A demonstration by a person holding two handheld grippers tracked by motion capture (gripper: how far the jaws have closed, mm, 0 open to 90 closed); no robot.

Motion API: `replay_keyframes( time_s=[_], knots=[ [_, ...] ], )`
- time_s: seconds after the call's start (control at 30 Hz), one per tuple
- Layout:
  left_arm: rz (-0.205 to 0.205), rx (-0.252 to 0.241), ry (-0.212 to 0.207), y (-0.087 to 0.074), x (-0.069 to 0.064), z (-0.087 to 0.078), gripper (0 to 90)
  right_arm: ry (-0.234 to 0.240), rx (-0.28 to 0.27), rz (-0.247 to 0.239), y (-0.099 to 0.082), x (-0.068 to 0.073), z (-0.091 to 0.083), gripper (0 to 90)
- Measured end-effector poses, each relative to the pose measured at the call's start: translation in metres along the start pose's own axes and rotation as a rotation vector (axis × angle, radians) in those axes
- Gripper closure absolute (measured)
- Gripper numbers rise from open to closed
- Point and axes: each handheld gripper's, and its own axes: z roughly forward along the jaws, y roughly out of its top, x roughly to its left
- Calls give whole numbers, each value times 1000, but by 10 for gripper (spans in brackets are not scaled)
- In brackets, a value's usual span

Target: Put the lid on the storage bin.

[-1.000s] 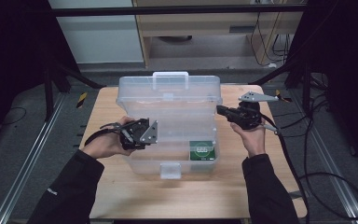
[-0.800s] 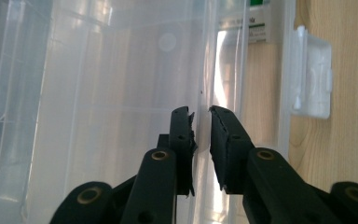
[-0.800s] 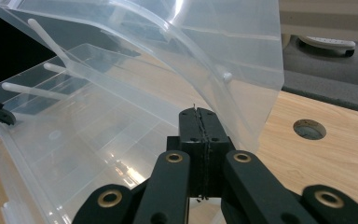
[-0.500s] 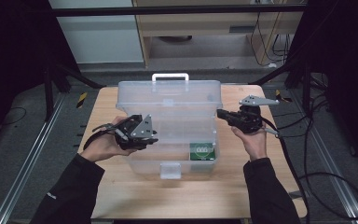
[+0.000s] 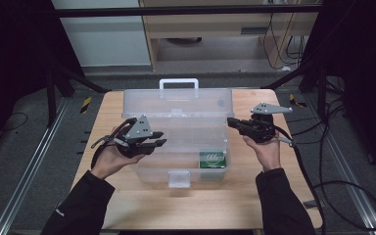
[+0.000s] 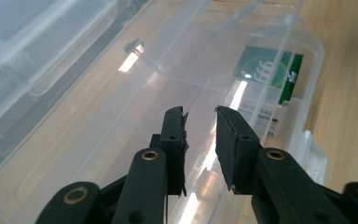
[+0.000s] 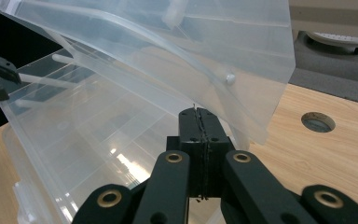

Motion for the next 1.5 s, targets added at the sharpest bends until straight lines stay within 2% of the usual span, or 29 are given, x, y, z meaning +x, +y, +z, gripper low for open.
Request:
replay_keyframes(
  time_s=[0.07,0.2,0.37,0.57,0.63,0.93,1.3,1.5],
  knots=[
    [-33,-24,26,-4,1,-3,747,-1,3,-2,0,1,0,900],
    [-127,-80,82,-14,6,-11,835,6,4,-2,-2,2,-1,900],
    [-223,-111,144,-27,14,-21,891,9,11,-4,-4,3,-2,900],
    [-257,-93,199,-42,18,-27,894,16,16,-5,-6,3,-3,900],
    [-278,-100,207,-48,20,-29,894,16,18,-8,-7,4,-3,900],
    [-328,-96,254,-69,27,-37,894,24,37,-18,-12,6,-5,900],
    [-347,-82,265,-80,28,-36,894,20,73,-39,-21,11,-7,900],
    [-365,-68,253,-88,27,-37,893,17,96,-60,-26,13,-8,900]
  ],
)
